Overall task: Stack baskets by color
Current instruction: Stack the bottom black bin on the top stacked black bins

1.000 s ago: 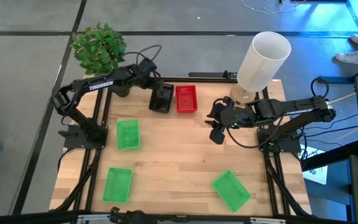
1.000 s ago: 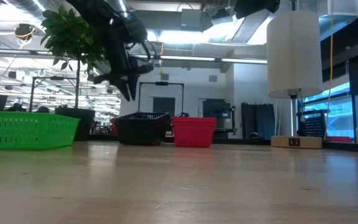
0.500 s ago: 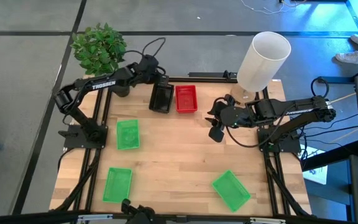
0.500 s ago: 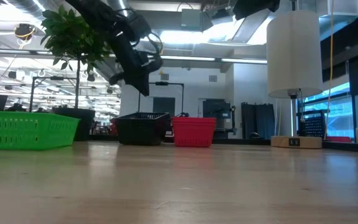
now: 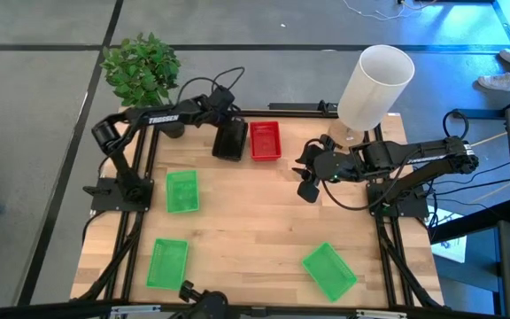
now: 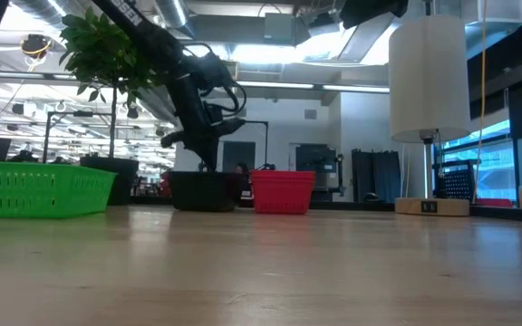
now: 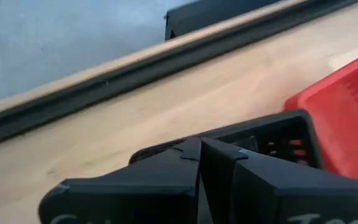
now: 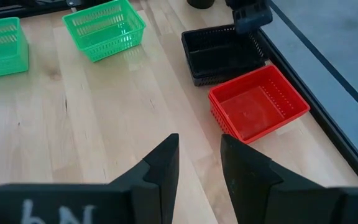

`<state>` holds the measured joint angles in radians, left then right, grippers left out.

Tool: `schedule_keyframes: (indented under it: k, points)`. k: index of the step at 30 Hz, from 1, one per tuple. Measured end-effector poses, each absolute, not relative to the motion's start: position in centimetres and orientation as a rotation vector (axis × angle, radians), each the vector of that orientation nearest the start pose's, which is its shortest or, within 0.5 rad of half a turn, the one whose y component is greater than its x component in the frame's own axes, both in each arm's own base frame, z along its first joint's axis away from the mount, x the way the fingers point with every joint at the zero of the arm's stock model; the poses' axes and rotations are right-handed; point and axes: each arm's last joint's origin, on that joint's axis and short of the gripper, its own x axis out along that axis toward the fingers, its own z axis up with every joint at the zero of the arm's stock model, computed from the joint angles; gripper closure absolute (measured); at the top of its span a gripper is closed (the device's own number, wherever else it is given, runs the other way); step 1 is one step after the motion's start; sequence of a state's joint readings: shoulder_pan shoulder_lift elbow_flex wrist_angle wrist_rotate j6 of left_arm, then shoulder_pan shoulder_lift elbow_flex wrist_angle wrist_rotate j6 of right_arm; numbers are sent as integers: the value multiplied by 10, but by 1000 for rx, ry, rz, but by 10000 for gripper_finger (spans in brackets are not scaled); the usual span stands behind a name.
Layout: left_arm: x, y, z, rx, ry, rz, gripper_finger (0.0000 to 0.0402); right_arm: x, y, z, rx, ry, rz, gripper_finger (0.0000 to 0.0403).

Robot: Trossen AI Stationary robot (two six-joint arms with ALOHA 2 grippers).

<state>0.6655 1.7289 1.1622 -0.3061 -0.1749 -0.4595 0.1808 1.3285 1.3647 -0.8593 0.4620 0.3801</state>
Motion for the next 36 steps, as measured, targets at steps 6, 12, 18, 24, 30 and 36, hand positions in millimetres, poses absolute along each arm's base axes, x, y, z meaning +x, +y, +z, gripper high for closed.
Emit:
schedule_keyframes:
  k: [6, 12, 18, 24, 30, 36]
  points:
    - [284, 229, 203, -625, 694, 979, 401, 261, 35, 360, 98, 717, -407, 285]
    - [278, 220, 233, -605, 609, 938, 401, 261, 35, 360, 103, 713, -406, 285]
    - [277, 181, 274, -468, 611, 653, 401, 262, 35, 361, 107, 703, -404, 285]
    - [276, 117, 284, -260, 826, 386, 401, 262, 35, 361, 103, 708, -385, 285]
    - [283, 74, 262, -178, 1047, 242, 401, 262, 36, 361, 101, 717, -355, 285]
    - [298, 66, 221, -165, 1144, 215, 401, 263, 36, 361, 102, 716, -355, 285]
